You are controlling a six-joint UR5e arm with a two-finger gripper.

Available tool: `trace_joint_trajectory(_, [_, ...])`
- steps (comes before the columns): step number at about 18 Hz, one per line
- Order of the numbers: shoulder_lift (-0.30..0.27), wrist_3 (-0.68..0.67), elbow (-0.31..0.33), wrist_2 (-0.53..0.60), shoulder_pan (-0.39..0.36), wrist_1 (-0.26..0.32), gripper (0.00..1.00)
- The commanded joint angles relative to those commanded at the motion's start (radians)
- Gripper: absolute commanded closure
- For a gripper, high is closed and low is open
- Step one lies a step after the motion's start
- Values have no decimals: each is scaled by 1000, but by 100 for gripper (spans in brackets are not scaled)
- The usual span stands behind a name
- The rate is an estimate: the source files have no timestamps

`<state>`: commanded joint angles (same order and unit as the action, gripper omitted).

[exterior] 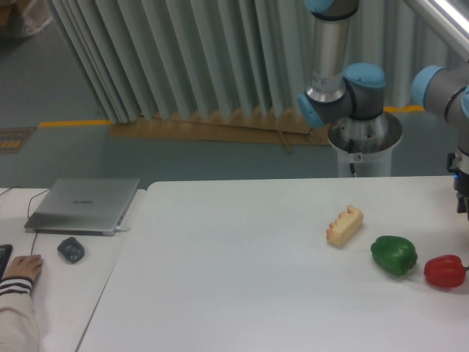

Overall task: Place the red peppers in a basket
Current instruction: 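Move the gripper down toward the red bell pepper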

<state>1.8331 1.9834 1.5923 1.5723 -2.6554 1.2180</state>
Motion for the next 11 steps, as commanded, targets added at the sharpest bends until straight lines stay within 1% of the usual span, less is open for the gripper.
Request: trace_joint_trajectory(11, [17,-3,0,-3,3,-2,0])
